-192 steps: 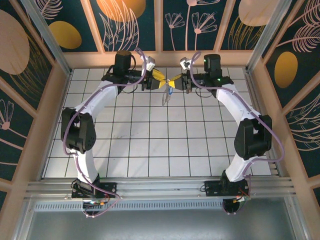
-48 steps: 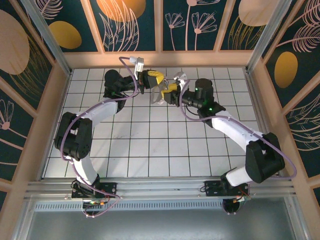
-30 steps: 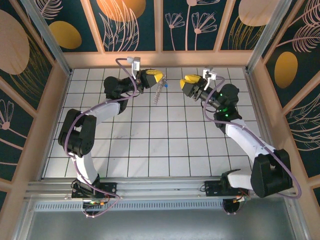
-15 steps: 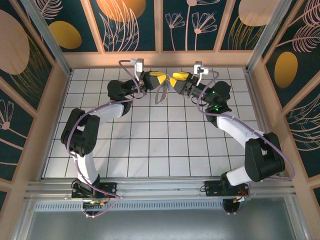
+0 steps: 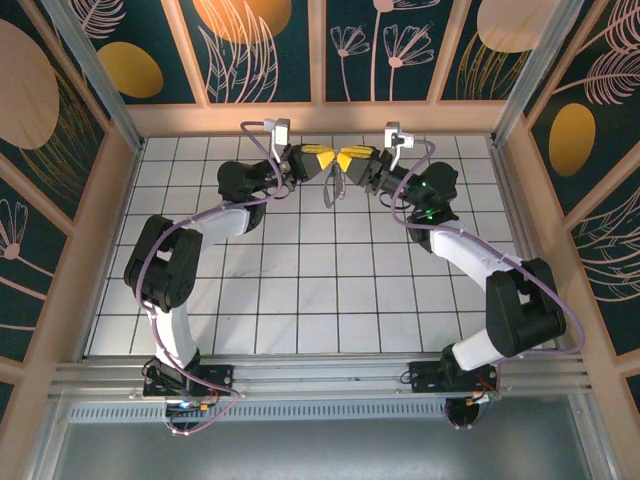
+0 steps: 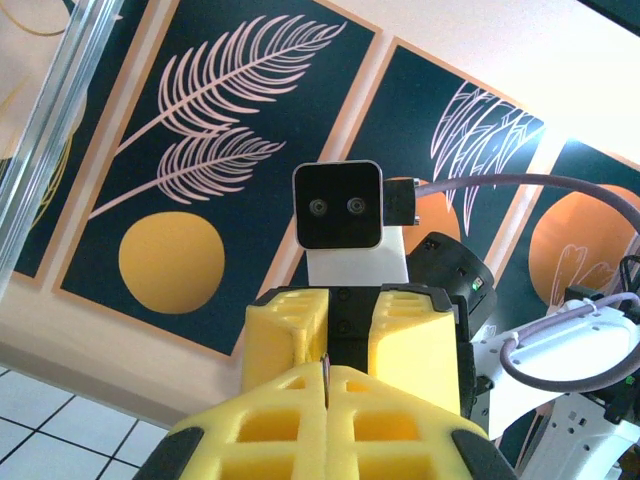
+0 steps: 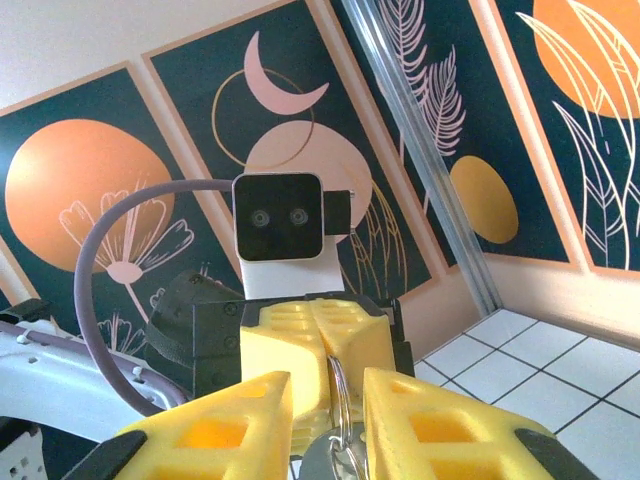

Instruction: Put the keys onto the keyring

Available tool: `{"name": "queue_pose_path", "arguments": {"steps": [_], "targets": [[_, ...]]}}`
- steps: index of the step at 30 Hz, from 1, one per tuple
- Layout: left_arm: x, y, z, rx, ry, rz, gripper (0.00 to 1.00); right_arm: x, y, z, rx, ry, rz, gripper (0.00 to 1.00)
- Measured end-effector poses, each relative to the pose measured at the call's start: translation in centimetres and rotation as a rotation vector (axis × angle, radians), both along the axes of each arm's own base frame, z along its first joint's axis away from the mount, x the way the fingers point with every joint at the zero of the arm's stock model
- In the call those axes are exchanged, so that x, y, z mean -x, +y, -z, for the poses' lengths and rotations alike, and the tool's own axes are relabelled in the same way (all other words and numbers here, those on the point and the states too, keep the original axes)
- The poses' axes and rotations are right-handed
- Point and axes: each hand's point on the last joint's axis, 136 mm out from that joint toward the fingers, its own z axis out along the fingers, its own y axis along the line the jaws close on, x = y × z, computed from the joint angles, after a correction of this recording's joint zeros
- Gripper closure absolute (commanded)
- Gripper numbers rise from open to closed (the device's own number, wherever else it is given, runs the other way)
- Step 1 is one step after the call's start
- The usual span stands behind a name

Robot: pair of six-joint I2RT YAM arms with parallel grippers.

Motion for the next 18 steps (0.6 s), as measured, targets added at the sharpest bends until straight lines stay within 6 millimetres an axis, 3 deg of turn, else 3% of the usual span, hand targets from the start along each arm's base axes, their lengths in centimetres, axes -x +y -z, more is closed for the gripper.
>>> {"name": "queue_pose_path", "arguments": {"steps": [3,10,18], "targets": [[-0.01,0.00,0.02,0.000,0.000,0.000,1.00,-0.09,0.17,0.18,0.003,0.006,-0.011,0.78],[0.09,-0.10,-0.04,0.003,-0.001,0.002,1.00,-0.06,0.40,0.31,0.005,0.010,-0.022,1.00],[0.00,-0.10,0.04,0.007,-0.005,-0.002,1.00,-0.12,0.42,0.41,0.011,0.006,-0.018,1.00]]}}
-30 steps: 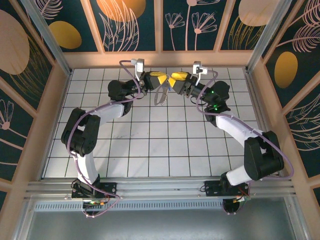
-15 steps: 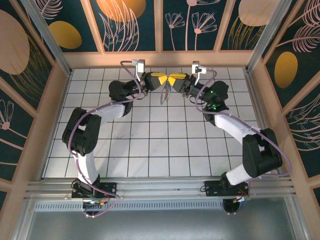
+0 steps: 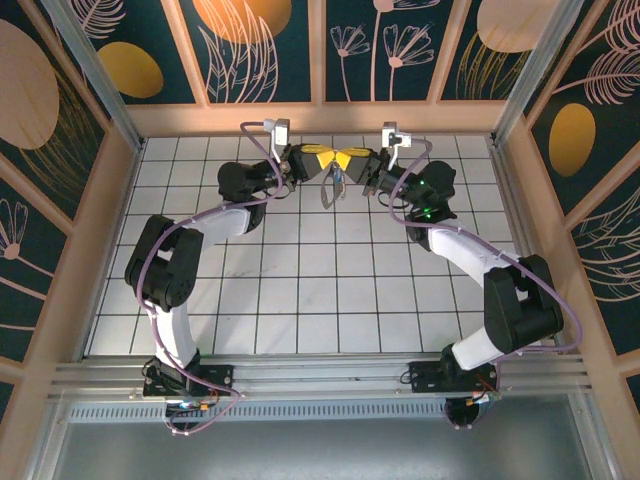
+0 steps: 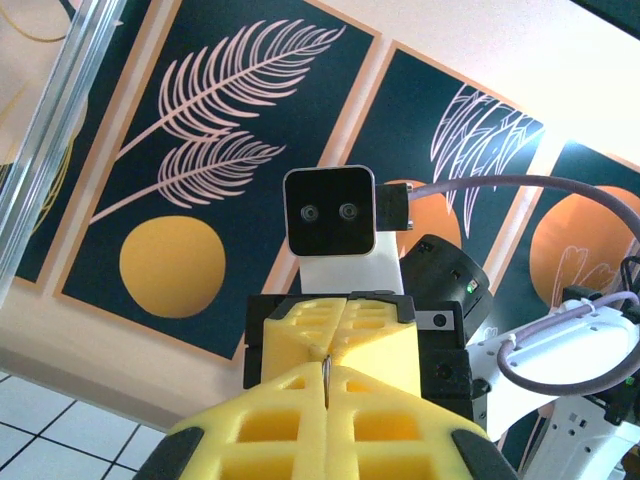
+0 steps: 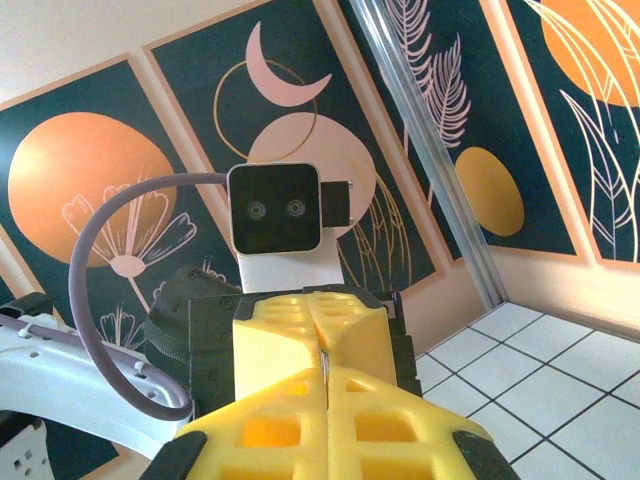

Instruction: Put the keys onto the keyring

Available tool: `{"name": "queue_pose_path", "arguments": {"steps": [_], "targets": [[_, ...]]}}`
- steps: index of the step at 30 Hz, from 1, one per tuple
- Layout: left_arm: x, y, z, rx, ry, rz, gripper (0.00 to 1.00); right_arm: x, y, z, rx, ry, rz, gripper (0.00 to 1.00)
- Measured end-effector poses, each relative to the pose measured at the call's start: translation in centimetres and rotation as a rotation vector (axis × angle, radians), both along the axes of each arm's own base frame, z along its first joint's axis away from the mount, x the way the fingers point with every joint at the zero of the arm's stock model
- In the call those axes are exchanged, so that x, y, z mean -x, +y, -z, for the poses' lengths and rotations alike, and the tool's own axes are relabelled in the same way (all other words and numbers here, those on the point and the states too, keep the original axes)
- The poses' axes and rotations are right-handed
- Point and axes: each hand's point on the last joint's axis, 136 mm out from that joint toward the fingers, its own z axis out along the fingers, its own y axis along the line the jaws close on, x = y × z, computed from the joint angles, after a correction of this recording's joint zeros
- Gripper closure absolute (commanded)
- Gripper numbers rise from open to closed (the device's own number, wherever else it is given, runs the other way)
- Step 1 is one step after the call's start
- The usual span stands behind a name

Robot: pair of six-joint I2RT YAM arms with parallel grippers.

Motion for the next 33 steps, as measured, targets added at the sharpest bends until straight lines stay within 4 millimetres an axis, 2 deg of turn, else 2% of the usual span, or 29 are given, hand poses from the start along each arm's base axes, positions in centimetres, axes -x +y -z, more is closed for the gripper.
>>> {"name": "queue_pose_path", "arguments": {"steps": [7,9,10,13,19,25,28,33], "targets": [[-0.9,-0.3,0.7,-0.028,0.003,-0.042,0.51,-0.6,-0.1,1.1,0.041,0.017,0.020,1.00],[-1.5,-0.5,1.1,-0.056,0.007,-0.072,0.24,-0.9,-0.4,1.5,0.056,0.027,0.031,1.00],[-1.7,-0.5,1.1,-0.070,0.008,-0.088,0.02,-1.1,-0.6,1.7,0.064,0.033,0.040,1.00],[-2.0,-0.3,0.8,-0.114,-0.005,-0.137,0.01,-1.4,-1.4,1.5,0.076,0.024,0.065,1.00],[-2.8,0.3,-1.1,-0.197,-0.056,-0.248,0.01,-1.7,-2.6,0.9,0.085,-0.004,0.100,1.00],[-4.1,1.8,-2.3,-0.236,-0.061,-0.397,0.01,-2.1,-3.4,1.3,0.112,-0.010,0.127,1.00],[-4.8,3.1,-2.1,-0.236,-0.042,-0.497,0.01,-2.2,-3.5,1.7,0.133,-0.004,0.132,1.00],[-5.8,5.2,-0.3,-0.253,-0.006,-0.639,0.01,-2.2,-3.4,2.1,0.158,0.006,0.125,1.00]]}}
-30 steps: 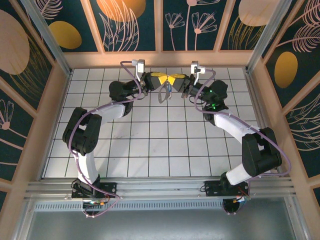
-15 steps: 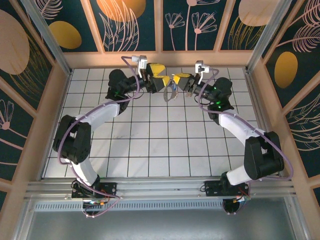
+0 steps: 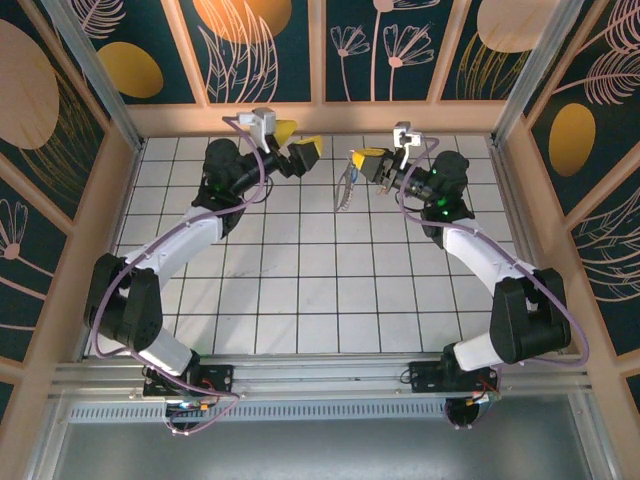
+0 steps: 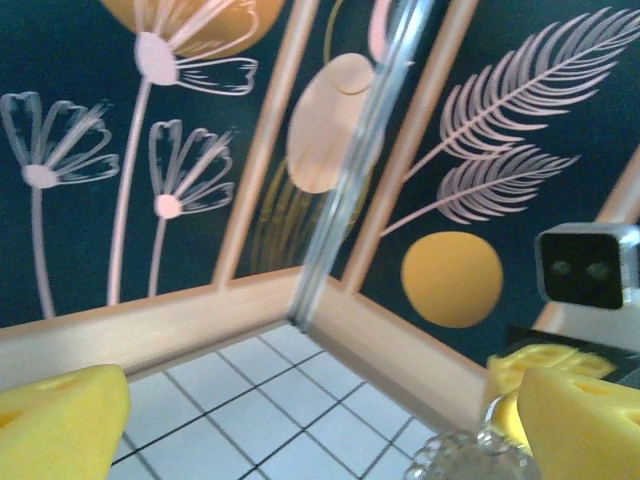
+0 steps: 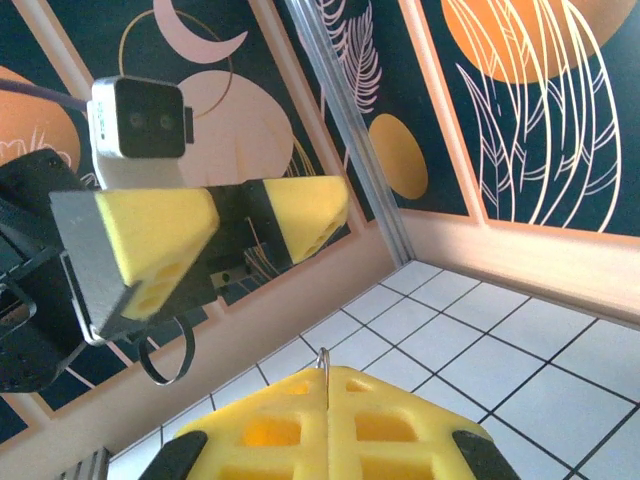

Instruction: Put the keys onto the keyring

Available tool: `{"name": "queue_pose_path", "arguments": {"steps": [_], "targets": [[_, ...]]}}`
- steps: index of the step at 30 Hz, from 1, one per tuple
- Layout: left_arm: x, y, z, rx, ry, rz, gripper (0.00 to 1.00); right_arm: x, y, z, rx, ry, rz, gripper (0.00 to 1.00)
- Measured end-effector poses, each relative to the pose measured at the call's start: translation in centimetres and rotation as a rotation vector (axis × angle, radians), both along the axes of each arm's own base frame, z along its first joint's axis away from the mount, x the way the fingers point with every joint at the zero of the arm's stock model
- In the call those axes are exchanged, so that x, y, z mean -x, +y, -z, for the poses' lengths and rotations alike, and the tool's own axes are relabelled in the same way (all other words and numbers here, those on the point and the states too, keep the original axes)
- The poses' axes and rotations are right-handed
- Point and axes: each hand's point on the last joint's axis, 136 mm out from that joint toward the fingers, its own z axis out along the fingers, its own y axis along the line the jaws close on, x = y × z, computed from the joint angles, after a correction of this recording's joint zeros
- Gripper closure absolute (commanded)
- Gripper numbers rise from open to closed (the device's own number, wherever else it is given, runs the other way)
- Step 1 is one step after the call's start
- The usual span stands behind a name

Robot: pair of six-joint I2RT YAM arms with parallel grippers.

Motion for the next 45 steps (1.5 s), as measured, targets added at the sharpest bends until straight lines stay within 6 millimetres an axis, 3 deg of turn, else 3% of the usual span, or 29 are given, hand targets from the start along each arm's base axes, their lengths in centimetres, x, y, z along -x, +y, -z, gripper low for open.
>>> {"name": "queue_pose_path", "arguments": {"steps": [5,9,15,20,27,32,38,40,45], "targets": [[-0.7,0.4,1.0,-0.076,-0.019,-0.050,0.01,-0.2,0.0,-0.9,0.009,-0.010,-0.005,1.00],[-1.4,0.7,0.5,-0.134,-0.027,-0.089,0.01,-0.4,0.0,-1.8,0.020,-0.024,-0.002,1.00],[-2.2,1.3,0.5,-0.175,-0.050,-0.152,0.01,-0.6,-0.2,-1.5,0.049,-0.014,0.007,1.00],[-3.0,0.7,1.5,-0.212,-0.041,-0.135,0.01,-0.7,-0.2,-1.2,0.070,-0.010,0.006,1.00],[-2.4,-1.0,2.4,-0.256,-0.052,0.003,0.03,-0.5,0.1,-2.6,0.090,-0.053,-0.028,1.00],[-1.3,-2.3,1.9,-0.257,-0.095,0.187,0.18,-1.0,0.7,-2.7,0.121,-0.052,-0.068,1.00],[0.0,-2.2,3.2,-0.238,-0.068,0.373,0.55,-1.3,1.0,-1.7,0.158,-0.010,-0.095,1.00],[0.6,-2.3,3.4,-0.228,-0.058,0.437,0.71,-1.4,1.0,-1.4,0.166,-0.002,-0.097,1.00],[1.9,-2.8,3.4,-0.200,-0.038,0.551,0.68,-1.3,1.2,-0.9,0.171,0.014,-0.108,1.00]]}}
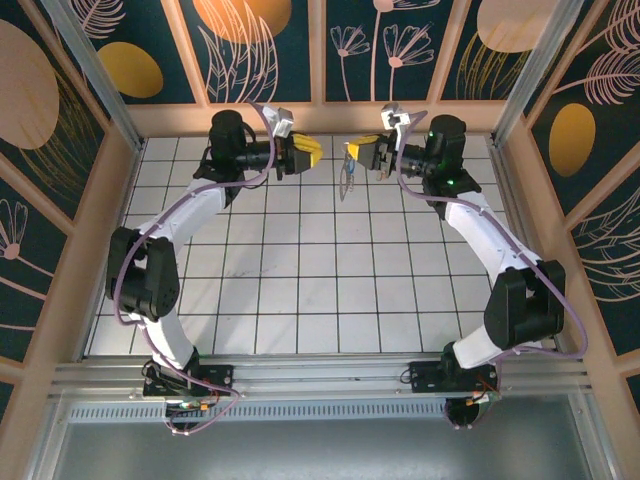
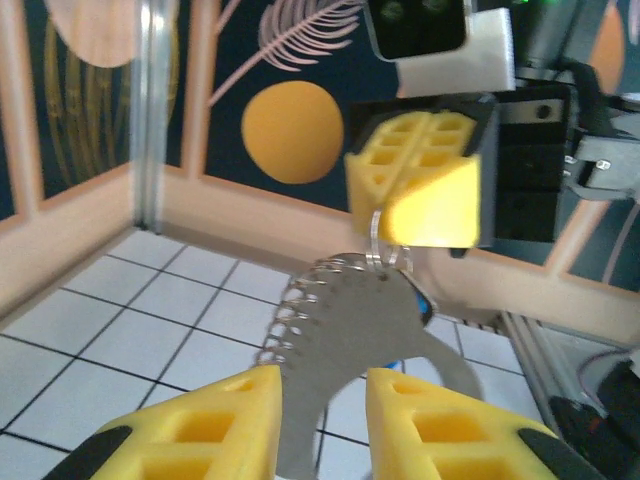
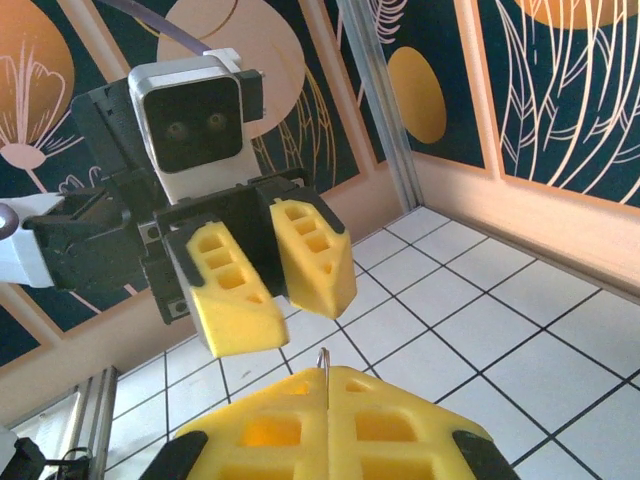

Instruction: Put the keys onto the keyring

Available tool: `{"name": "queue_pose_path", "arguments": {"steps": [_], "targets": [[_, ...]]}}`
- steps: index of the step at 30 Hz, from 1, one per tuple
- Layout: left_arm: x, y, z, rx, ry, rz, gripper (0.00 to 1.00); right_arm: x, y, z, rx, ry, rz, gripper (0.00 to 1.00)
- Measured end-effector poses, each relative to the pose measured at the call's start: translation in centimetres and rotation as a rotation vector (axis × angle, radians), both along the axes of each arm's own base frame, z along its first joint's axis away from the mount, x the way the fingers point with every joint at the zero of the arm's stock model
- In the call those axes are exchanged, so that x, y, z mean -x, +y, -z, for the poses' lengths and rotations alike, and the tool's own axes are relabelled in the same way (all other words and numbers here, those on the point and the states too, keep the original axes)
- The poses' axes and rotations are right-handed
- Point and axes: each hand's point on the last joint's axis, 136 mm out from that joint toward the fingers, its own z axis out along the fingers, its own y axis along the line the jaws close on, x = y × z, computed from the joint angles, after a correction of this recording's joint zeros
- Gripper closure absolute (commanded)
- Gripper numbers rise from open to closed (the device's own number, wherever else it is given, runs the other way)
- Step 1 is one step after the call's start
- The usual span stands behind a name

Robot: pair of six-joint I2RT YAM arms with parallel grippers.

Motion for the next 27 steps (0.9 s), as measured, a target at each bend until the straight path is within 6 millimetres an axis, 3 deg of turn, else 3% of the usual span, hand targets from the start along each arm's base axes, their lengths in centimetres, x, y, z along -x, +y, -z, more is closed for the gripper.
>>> {"name": "queue_pose_path", "arguments": {"steps": [5,16,27], "targets": [[1.0,-0.2,-0.3,0.024,0.024,0.076,0.59,0.2,0.7,0.3,0.002,0.007,-0.021,1.00],[1.8,-0.3,-1.5,0.068,0.036,0.142,0.72,0.5,2.7,1.1,0.007,0.027,-0.076,1.00],[1.5,-0.5,-1.8,0.108,0.058,0.159,0.66,0.8,2.8,1.1,0.005,0.026,-0.095,1.00]]}}
